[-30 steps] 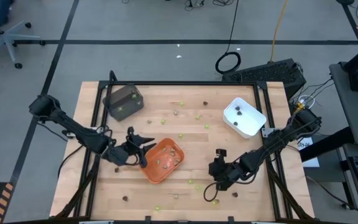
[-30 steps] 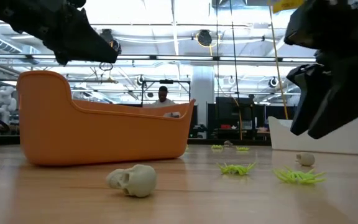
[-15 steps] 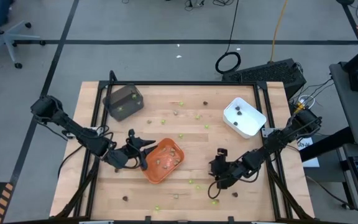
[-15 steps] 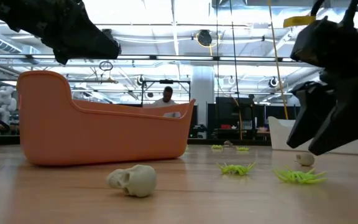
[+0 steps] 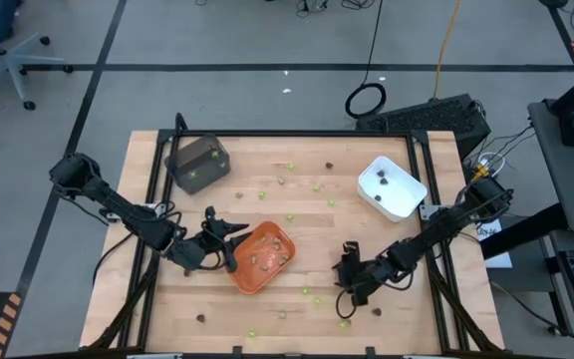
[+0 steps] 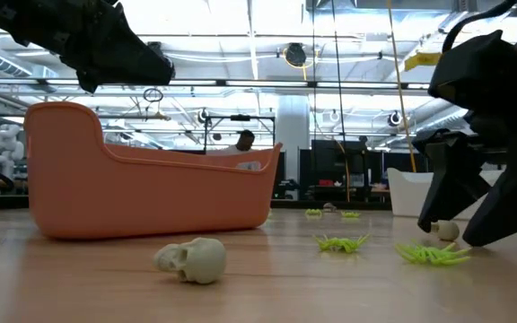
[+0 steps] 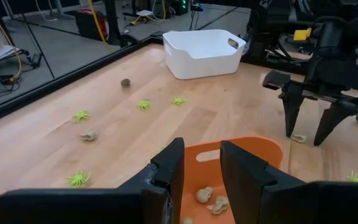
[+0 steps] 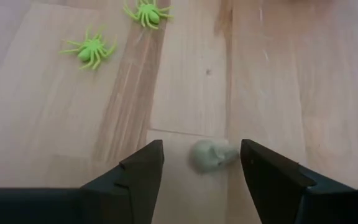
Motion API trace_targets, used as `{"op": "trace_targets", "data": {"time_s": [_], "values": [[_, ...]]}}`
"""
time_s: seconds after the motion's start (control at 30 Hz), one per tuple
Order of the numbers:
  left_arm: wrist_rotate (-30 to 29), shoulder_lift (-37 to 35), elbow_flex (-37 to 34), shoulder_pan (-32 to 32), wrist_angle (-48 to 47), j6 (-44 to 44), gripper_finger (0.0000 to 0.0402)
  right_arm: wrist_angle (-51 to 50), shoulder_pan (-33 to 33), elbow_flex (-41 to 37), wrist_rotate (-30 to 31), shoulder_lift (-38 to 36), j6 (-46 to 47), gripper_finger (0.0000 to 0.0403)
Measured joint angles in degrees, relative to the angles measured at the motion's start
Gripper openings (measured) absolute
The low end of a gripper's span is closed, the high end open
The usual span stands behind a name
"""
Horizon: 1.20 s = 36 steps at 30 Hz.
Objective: Sort Halloween decoration
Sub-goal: Put the small white skull toy into the orange bin
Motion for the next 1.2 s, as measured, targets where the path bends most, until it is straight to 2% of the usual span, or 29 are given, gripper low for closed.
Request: {"op": "trace_targets", "data": {"time_s": [0.33,0.83,1.2], "values": [[0.0,0.0,0.0,0.0,0.02,0.05,0.0102,1.06,-0.19,0.0,-1.9,0.16,-0.79,0.0197],[0.02,0.0,0.02,0.0,-0.02,-0.02,0.0102,0.46,-0.17,0.0,-2.23,0.2,1.67,0.0103],[0.04,0.0,0.02,0.0,0.2,-0.17,0.0102,0.42,-0.17,0.0,-2.07,0.22,0.38,0.0088]]}}
